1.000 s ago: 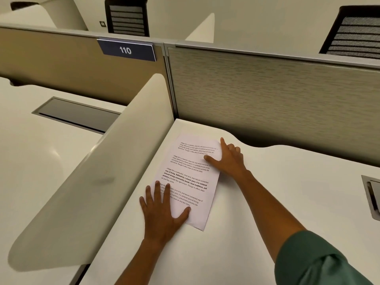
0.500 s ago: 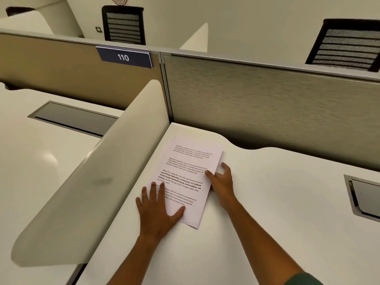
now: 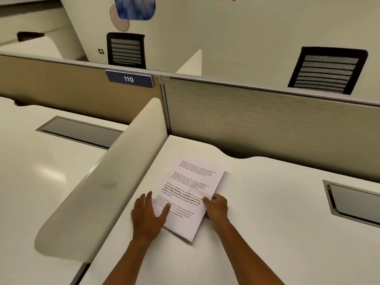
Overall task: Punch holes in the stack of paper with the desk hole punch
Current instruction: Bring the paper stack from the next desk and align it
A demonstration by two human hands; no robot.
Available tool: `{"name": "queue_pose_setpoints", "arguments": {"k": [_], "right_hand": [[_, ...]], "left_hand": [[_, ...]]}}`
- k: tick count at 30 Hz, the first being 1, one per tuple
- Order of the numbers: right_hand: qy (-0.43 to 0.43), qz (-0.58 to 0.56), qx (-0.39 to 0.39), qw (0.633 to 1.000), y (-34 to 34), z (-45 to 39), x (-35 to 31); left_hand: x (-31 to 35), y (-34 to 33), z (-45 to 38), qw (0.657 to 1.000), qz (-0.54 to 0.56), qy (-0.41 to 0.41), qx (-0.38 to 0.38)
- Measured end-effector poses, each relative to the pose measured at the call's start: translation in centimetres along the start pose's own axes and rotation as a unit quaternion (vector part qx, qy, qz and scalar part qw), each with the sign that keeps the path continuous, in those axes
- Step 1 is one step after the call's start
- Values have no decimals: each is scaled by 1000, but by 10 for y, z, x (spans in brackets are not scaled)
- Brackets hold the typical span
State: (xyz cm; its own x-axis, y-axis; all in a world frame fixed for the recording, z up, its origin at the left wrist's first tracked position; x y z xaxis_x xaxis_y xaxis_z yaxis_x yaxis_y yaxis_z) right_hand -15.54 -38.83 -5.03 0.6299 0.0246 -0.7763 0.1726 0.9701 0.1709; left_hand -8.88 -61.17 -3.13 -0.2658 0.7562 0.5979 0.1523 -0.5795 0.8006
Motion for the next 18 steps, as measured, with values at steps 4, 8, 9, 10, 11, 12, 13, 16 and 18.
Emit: {"name": "queue_pose_setpoints", "arguments": {"k": [4,8,9,10,11,12,13,16,18], "right_hand": [[-23,-45,6,999,24,11,14],[-54,-124,0,991,54,24,29],[-60,-137,3,989,60,25,32],[-62,-146,9,987,70,29,36],[-64,-156,16,986,80,34,39],[-67,-165,23,984,88,37,42],[-69,-174,30,982,98,41,45],[-62,-200,58,976,126,52,54],[-59,-216,76,972,144,60,60]], "left_hand": [[7,4,27,982,107,89,129],[21,-8,51,955,203,186,112],[24,-12,55,953,211,195,96],[30,-15,61,953,218,197,79],[36,-19,67,951,229,195,64],[43,-24,73,947,251,193,49],[51,-29,80,939,285,189,33],[74,-49,100,896,402,189,-21],[92,-63,112,857,472,194,-68]]}}
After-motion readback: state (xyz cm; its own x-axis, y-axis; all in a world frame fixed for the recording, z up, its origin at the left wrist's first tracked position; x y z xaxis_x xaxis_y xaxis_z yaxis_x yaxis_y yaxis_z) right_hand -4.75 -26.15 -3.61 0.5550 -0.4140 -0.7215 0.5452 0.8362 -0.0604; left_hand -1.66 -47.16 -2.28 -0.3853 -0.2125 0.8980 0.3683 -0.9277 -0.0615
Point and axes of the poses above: each hand's wrist, its own z-axis away from the middle knuckle, its own y-axis out of the back of the hand, x = y × z, the point moved 3 cm from there along -z, towards the middle knuckle, and after that the axes turned 8 degrees about -y, right-handed, at the moved point
